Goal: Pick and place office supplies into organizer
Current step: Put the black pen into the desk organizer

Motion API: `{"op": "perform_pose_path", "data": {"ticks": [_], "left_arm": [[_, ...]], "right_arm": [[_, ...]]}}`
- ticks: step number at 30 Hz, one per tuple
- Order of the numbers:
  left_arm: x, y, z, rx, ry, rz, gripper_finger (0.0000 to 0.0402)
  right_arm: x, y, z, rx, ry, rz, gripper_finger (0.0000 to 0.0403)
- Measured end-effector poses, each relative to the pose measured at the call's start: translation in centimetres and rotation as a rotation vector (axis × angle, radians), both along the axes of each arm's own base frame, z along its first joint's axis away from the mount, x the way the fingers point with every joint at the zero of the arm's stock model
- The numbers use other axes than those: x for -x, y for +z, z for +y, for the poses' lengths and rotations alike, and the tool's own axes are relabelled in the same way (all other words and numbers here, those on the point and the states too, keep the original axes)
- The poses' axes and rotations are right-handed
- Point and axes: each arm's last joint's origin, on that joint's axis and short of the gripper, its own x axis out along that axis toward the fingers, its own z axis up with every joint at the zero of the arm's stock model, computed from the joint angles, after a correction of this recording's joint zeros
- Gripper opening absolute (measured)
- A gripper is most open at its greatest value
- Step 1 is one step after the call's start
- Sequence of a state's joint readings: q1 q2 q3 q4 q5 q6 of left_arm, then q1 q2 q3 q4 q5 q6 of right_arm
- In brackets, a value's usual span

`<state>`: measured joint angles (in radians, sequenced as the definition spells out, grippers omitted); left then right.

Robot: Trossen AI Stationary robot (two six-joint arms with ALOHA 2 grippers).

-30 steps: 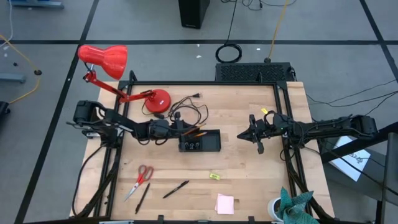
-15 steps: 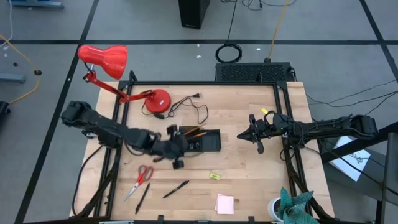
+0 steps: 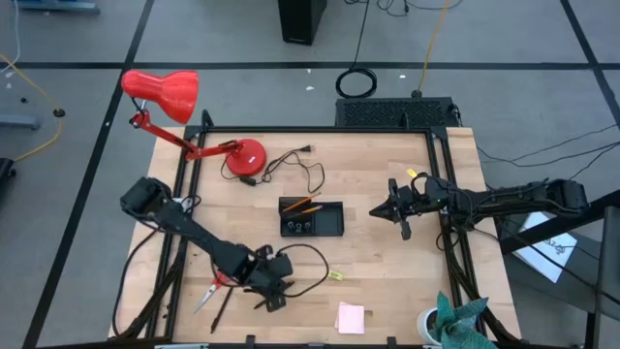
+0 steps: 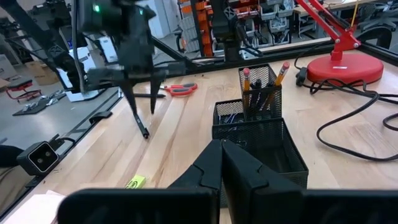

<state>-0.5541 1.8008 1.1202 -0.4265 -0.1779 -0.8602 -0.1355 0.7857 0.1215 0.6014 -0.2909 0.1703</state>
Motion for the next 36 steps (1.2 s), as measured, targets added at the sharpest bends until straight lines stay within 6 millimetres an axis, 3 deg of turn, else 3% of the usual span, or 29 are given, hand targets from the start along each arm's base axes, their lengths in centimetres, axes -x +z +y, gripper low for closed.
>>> {"op": "perform_pose_path", "data": {"ticks": [8, 13, 20, 28, 36], "left_arm": [[-0.8, -2.1, -0.9, 0.113, -0.007, 0.045, 0.0248], [-1.0, -3.1, -0.9, 0.084, 0.014, 0.065, 0.0262], [-0.9, -5.4, -0.8, -0.046, -0.027, 0.116, 0.0231], [-0.2, -5.8, -0.3, -0.237, -0.112, 0.148, 0.0175], [-0.2, -5.8, 0.0, -0.26, -0.111, 0.155, 0.0106]], "right_arm": [[0.0, 0.0, 0.0, 0.0, 0.0, 0.0, 0.0004], [0.0, 0.0, 0.0, 0.0, -0.001, 0.0, 0.0004], [0.0, 0.0, 0.0, 0.002, -0.001, 0.0, 0.0004], [0.0, 0.0, 0.0, 0.001, -0.001, 0.001, 0.0004], [0.0, 0.0, 0.0, 0.0, -0.001, 0.001, 0.0004]]}}
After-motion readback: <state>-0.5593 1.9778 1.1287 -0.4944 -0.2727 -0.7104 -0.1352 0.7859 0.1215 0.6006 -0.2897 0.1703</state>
